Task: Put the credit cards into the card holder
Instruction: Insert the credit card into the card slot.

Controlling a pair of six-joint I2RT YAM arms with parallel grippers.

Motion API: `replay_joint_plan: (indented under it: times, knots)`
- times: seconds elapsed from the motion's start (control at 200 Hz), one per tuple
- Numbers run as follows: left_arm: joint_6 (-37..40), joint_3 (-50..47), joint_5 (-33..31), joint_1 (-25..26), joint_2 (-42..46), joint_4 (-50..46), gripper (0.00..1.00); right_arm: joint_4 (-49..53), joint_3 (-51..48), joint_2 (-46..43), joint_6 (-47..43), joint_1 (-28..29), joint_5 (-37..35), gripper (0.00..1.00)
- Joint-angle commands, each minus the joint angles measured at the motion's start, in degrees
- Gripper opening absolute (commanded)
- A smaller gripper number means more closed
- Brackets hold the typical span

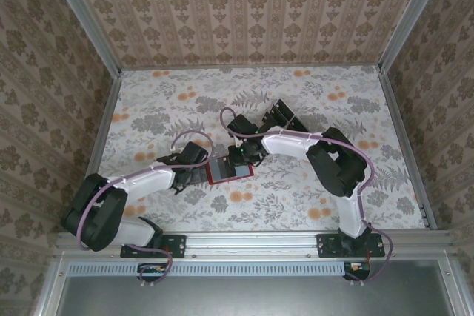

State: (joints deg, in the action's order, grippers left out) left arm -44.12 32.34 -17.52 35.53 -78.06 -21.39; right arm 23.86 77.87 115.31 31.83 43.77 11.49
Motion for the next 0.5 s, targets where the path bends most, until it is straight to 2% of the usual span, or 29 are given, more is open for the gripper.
replay_joint_plan:
  times: [0.0,0.495]
  knots:
    - [0.4,-0.5,2.1,-0.4,-3.0,3.8,1.00,2.1,2.0,1.3,-0.4,1.0,-0.5,0.18]
    - [0.4,-0.4,2.6,0.0,-4.0,4.7,1.00,1.5,4.6,3.2,1.3,3.4,1.6,0.17]
